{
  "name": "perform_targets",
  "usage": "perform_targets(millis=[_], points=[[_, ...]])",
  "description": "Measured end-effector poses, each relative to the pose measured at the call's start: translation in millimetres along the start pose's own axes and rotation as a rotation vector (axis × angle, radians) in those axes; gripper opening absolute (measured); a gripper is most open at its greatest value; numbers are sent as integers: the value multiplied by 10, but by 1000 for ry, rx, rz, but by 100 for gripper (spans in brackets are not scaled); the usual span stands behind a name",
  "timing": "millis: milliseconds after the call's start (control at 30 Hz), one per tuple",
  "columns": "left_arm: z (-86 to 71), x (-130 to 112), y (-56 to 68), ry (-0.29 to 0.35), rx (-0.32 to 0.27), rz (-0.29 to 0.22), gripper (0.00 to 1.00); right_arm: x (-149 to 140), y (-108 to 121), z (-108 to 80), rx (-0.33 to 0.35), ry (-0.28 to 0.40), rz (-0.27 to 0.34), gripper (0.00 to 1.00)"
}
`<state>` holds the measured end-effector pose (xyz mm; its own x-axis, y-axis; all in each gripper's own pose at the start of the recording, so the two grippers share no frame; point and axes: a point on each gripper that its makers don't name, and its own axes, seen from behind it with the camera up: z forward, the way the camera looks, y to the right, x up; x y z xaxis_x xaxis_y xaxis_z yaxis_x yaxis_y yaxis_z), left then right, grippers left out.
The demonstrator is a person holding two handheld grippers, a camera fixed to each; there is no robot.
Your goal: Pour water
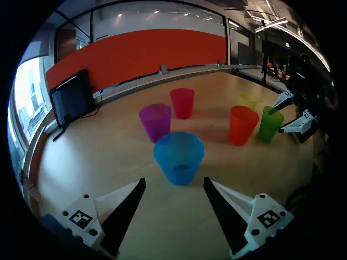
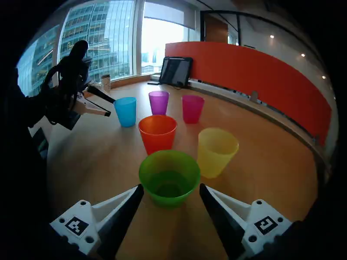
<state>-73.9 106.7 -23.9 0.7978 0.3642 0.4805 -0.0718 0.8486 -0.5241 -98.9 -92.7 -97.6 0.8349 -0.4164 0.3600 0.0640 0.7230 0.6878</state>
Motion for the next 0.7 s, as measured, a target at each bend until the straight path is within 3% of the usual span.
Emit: perform_targets(millis=[367,700], points=[[-128,-74,-55,7,26,-14,99,-89,162,-226,-69,-6,-6,100],[-278,-140,-105,36,64,-54,99,-123,287,-510,-134,15,37,100]])
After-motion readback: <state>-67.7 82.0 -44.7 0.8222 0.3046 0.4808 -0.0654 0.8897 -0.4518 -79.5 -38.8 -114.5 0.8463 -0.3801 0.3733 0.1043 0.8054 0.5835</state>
